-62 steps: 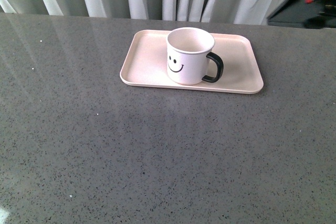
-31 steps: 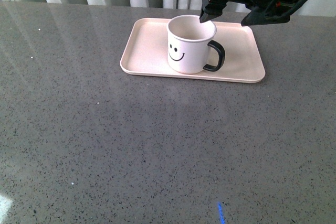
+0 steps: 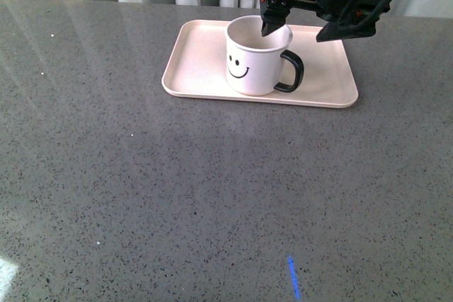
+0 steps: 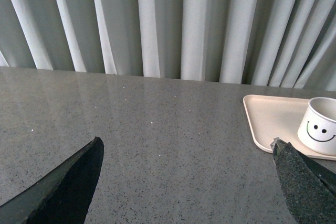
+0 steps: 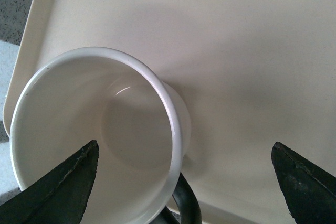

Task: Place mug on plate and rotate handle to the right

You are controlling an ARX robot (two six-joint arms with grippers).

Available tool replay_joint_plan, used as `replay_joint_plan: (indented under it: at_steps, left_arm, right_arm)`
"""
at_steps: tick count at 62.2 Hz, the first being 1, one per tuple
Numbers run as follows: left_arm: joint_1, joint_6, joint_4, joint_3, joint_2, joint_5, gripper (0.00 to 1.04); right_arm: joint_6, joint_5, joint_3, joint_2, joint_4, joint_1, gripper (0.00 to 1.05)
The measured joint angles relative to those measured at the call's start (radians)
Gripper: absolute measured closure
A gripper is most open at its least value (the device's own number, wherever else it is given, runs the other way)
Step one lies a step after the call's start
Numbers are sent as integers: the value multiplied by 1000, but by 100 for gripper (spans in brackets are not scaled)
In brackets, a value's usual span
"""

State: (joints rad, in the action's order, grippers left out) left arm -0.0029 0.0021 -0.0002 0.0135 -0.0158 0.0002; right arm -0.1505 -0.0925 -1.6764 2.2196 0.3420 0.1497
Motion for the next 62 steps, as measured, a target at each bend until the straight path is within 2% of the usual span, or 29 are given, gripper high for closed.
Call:
replay_joint_plan:
  at_steps: [5, 29, 33, 38, 46, 62]
  left_arm:
    - [0, 0, 0, 0, 0, 0, 9]
    - [0, 0, 0, 0, 0, 0, 9]
    - [0, 0, 0, 0, 0, 0, 9]
    - [0, 0, 0, 0, 0, 0, 9]
    - [0, 0, 0, 0, 0, 0, 9]
    - [0, 0, 0, 0, 0, 0, 9]
  right_arm:
    - [-14, 2, -19, 16, 8, 5, 24]
    - [-38, 12, -89, 71, 58, 12, 78]
    - [-41, 11, -112, 82, 77, 12, 92]
    - [-40, 5, -133, 83, 95, 12, 104]
    - [11, -25, -198, 82, 150, 2, 103]
    - [257, -64, -281, 82, 250, -35, 103]
